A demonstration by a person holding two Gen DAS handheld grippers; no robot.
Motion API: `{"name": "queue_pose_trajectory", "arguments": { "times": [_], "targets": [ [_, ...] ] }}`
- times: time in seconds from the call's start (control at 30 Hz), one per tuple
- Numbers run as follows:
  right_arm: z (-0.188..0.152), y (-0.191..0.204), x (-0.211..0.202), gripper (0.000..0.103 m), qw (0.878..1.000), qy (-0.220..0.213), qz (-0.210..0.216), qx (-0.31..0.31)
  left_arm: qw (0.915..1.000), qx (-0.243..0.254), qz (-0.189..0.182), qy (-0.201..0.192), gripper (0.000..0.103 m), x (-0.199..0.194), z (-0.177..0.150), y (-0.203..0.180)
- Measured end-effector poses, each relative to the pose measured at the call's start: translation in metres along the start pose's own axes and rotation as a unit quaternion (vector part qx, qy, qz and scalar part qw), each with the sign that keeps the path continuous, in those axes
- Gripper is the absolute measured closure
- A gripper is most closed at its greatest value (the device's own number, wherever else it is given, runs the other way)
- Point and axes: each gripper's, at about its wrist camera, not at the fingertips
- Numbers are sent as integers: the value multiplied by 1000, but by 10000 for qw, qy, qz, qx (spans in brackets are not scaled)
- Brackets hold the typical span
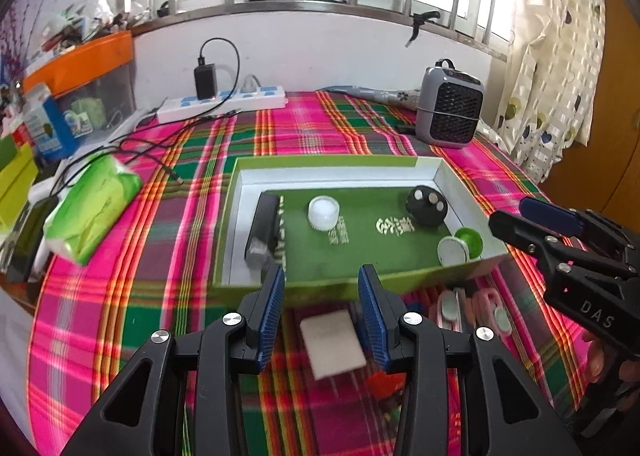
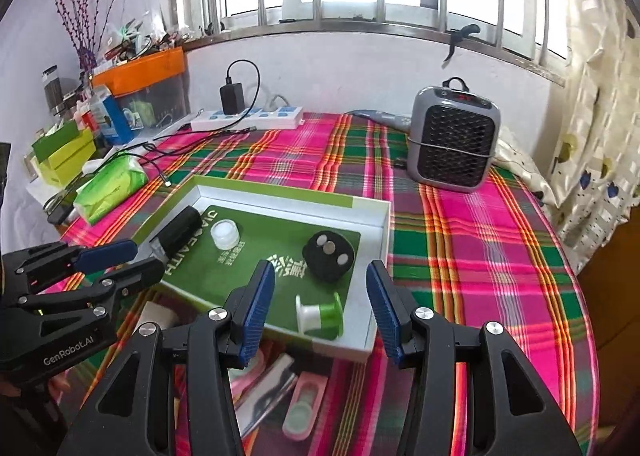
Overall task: Organize rigid objects
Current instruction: 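Withdraw both open tools from the tray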
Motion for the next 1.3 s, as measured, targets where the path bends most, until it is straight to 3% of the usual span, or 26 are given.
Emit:
{"name": "queue_pose_trajectory", "arguments": {
  "times": [0.3, 0.8, 1.3],
  "targets": [
    [-20, 8, -20, 54, 9999, -135, -59, 68, 9999, -130, -49, 28, 65, -18, -24, 9],
    [-48, 28, -47, 54, 9973, -372, -604, -164, 9998, -50, -106, 148, 65, -36, -55, 8],
    [-78, 27, -51, 54, 9990, -169, -414, 81, 9982, -128, -526, 270, 65, -47, -76, 4]
  ]
}}
Point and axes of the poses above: each gripper's, at about its wrist camera, not at the fingertips, and x roughly the way its jaws point, y to its left, z to its top, and after that the axes turned 11 degrees about z, right-handed
